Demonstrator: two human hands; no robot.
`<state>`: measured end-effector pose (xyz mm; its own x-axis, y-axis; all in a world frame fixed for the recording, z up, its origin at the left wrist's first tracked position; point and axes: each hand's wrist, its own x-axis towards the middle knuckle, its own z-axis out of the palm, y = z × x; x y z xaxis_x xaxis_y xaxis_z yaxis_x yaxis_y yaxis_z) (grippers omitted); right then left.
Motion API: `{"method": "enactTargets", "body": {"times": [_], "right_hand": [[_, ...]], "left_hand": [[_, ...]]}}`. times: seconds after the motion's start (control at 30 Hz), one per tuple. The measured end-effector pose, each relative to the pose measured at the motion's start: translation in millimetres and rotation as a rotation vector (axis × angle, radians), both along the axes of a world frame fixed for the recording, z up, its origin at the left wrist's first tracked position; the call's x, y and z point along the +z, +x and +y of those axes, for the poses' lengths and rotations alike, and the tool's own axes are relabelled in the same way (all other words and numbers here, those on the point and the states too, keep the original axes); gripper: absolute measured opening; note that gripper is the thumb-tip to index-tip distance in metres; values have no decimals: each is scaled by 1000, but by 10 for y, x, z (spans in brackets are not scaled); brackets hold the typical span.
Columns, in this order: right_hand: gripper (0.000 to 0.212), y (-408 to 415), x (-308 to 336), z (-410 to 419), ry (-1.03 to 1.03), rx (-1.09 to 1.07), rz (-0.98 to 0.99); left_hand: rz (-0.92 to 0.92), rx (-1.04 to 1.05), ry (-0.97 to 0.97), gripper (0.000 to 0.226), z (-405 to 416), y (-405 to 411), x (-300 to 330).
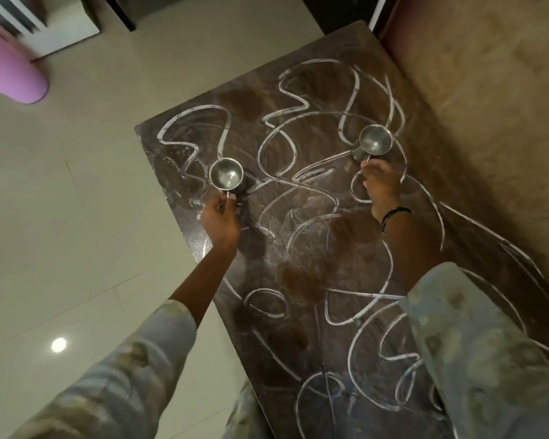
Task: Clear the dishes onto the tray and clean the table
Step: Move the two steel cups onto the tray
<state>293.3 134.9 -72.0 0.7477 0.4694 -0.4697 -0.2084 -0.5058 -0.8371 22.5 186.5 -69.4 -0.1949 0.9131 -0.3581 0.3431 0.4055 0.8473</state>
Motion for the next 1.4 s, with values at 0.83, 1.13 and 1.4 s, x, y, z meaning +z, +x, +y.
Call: {"method": "enactTargets", "body": {"times": [0.83,1.13,1.4], "right_hand": [[5,-999,1191,-3484,492,-513,424],[10,-1416,1417,-5910,561,-793,331],[18,-1806,1247,-8028,528,-1093,244]], "left_hand": [[-350,-261,-192,20,-3135,536,667],[-321,-595,-159,15,-5470,449,939],[-256,-837,-290,15,-7472,404,901]]}}
